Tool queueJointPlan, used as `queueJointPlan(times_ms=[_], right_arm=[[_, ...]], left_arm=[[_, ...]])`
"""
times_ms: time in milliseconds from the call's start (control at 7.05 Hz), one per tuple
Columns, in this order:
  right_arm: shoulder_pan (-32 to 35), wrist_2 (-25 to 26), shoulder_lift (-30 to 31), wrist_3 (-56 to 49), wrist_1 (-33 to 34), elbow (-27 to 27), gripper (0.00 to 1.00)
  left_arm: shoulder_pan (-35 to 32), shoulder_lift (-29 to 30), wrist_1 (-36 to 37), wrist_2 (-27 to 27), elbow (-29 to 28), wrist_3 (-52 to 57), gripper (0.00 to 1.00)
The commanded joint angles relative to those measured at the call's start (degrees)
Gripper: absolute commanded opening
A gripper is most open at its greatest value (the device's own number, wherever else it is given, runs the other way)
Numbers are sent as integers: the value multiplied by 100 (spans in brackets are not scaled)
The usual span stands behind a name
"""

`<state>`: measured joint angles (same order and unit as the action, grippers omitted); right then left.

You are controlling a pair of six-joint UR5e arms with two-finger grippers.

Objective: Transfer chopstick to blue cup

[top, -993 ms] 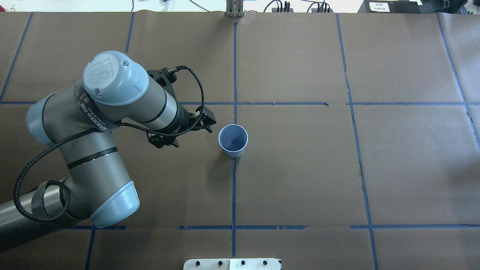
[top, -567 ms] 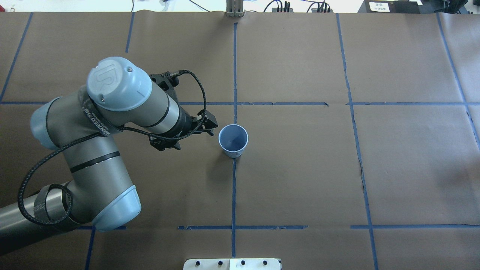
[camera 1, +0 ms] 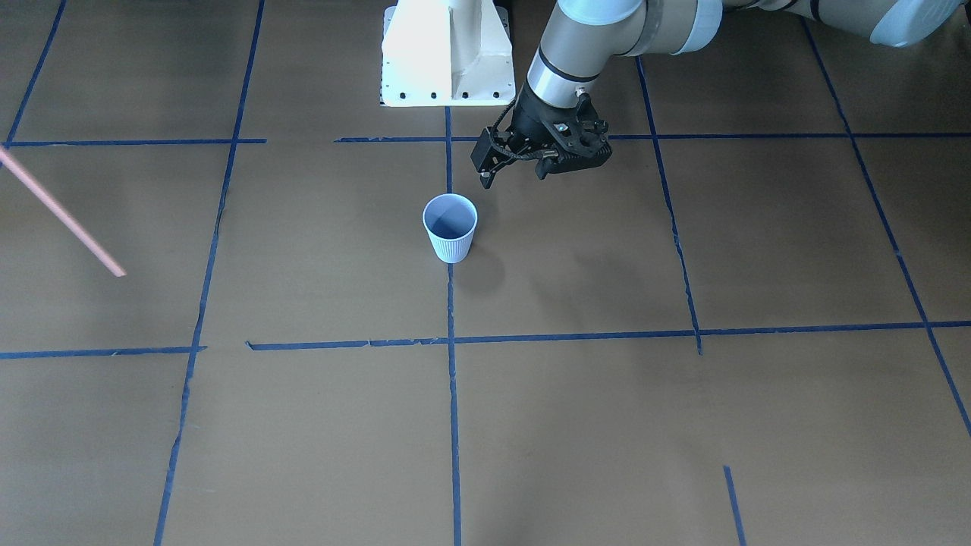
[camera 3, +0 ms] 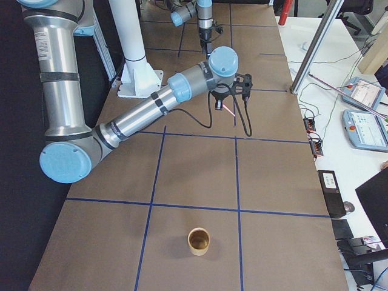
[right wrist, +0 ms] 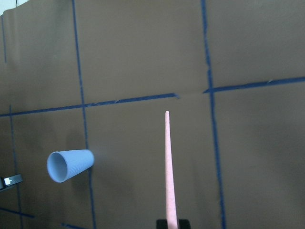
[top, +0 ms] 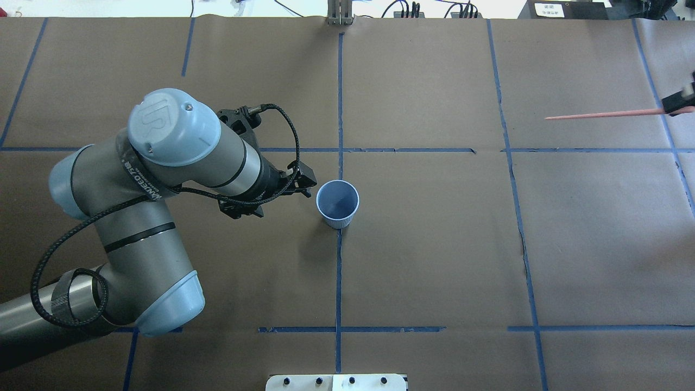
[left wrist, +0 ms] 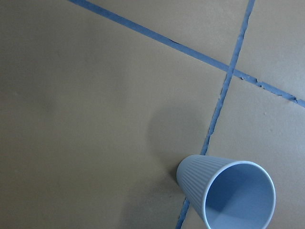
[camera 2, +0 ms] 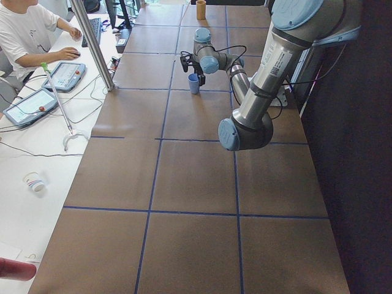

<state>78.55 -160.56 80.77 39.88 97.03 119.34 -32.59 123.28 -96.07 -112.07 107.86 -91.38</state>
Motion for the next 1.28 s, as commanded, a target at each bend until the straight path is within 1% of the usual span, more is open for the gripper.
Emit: queueJointPlan(times_ms=[0,142,284,426,567,851,993,1135], right_arm=[[-1310,-195,-1049,2225,-96,-34,1],[-1734,-186,-1463,2905,-192,-86,1],[-2051,-168,-1754,3251,-402,-217,1],[-2202,-168,-2036,3385,-604,-479,0],[-2273,-151,-2134,3404,-615,-691,0],[-2327,-133,-2695,3404,-641,-1305,0],[-2353,-124,-3002,3404,-841,-1796,0],[-2414,-124,-3058,3404,-1052,-1992,0]], left_arm=[[-54,-547,-751,1,77,23,100],[-185,-715,-929,1,77,-3,100],[-300,-743,-931,-8,95,-29,100],[-353,-796,-931,-8,112,-38,100],[-397,-944,-931,-8,208,-30,100],[-406,-1077,-931,-8,358,-38,100],[-398,-1078,-922,-8,359,-38,100],[-398,-1078,-922,-8,367,-108,100]])
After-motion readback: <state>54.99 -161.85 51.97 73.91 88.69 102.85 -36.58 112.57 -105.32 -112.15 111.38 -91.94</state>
